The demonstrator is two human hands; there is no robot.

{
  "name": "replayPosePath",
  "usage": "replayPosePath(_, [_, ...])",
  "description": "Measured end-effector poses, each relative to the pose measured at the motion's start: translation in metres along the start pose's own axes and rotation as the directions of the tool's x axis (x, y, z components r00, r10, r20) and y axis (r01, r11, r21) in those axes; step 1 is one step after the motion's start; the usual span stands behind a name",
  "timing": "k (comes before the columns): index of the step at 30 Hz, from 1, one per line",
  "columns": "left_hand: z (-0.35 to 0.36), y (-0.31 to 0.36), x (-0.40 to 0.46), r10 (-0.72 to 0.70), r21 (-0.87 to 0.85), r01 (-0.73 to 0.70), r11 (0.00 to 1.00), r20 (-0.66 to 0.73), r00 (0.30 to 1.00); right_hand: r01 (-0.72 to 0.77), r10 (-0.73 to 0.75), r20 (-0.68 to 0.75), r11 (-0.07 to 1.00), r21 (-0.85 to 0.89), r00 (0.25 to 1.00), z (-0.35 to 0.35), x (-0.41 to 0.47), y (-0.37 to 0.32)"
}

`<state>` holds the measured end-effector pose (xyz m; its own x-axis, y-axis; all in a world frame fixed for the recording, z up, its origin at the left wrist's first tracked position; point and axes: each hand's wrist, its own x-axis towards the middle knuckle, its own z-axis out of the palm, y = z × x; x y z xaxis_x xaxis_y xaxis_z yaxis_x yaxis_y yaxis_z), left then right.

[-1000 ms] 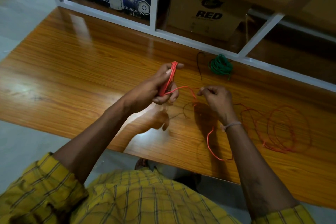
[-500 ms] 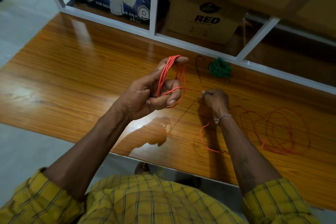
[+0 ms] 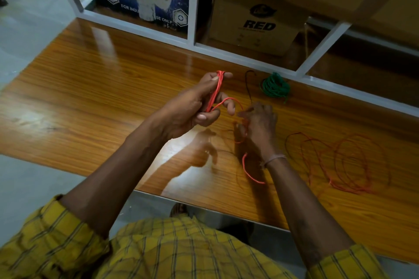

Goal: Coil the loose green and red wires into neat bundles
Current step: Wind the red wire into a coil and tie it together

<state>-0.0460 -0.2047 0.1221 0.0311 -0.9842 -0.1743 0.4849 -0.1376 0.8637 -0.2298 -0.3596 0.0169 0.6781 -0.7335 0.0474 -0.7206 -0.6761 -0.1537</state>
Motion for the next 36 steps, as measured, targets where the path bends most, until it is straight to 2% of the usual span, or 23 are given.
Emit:
replayPosePath(2, [0.002, -0.005, 0.005, -0.025, -0.006, 0.024, 1.000, -0.047, 0.999, 0.119, -0.119, -0.056, 0.993, -0.004, 0.991, -0.006, -0.009, -0.010])
replayPosePath(4, [0.001, -0.009, 0.010, -0.038, -0.015, 0.037, 0.999, -0.091, 0.995, 0.206, -0.200, -0.066, 0.971, 0.122, 0.978, -0.008, -0.017, -0.013])
replayPosePath(6, [-0.003, -0.011, 0.014, -0.051, -0.032, 0.047, 0.998, -0.114, 0.992, 0.221, -0.229, -0.009, 0.928, 0.300, 0.973, -0.010, -0.022, -0.007])
replayPosePath(8, [-0.008, -0.012, 0.016, -0.057, -0.069, 0.050, 0.996, -0.106, 0.993, 0.168, -0.220, 0.045, 0.847, 0.505, 0.974, -0.013, -0.025, -0.003])
replayPosePath(11, [-0.010, -0.010, 0.016, -0.064, -0.113, 0.054, 0.992, -0.081, 0.995, -0.056, -0.115, 0.169, 0.643, 0.764, 0.979, -0.020, -0.028, 0.000])
replayPosePath(13, [-0.011, -0.008, 0.016, -0.073, -0.095, 0.065, 0.993, -0.085, 0.994, -0.147, -0.092, 0.228, 0.530, 0.835, 0.969, -0.022, -0.029, 0.004])
replayPosePath(15, [-0.014, -0.008, 0.016, -0.080, -0.075, 0.073, 0.994, -0.096, 0.992, -0.217, -0.135, 0.291, 0.398, 0.891, 0.947, -0.027, -0.029, 0.007])
replayPosePath(19, [-0.018, -0.010, 0.017, -0.091, -0.064, 0.084, 0.994, -0.110, 0.990, -0.311, -0.254, 0.351, 0.185, 0.932, 0.901, -0.044, -0.032, 0.006])
replayPosePath(24, [-0.017, -0.013, 0.017, -0.097, -0.099, 0.084, 0.992, -0.135, 0.986, -0.373, -0.403, 0.345, 0.010, 0.928, 0.848, -0.047, -0.036, -0.001])
replayPosePath(27, [-0.020, -0.014, 0.018, -0.099, -0.119, 0.085, 0.989, -0.123, 0.987, -0.484, -0.377, 0.395, -0.178, 0.857, 0.838, -0.042, -0.038, -0.005])
replayPosePath(30, [-0.021, -0.015, 0.016, -0.156, -0.050, 0.151, 0.987, -0.106, 0.982, -0.439, -0.295, 0.351, -0.322, 0.839, 0.888, -0.037, -0.032, 0.000])
replayPosePath(33, [-0.017, -0.017, 0.014, -0.259, 0.125, 0.266, 0.956, -0.069, 0.963, -0.345, -0.278, 0.256, -0.345, 0.873, 0.926, -0.040, -0.019, 0.005])
replayPosePath(36, [-0.016, -0.021, 0.010, -0.369, 0.268, 0.354, 0.896, 0.006, 0.930, -0.332, -0.277, 0.252, -0.298, 0.895, 0.927, -0.048, -0.007, 0.011])
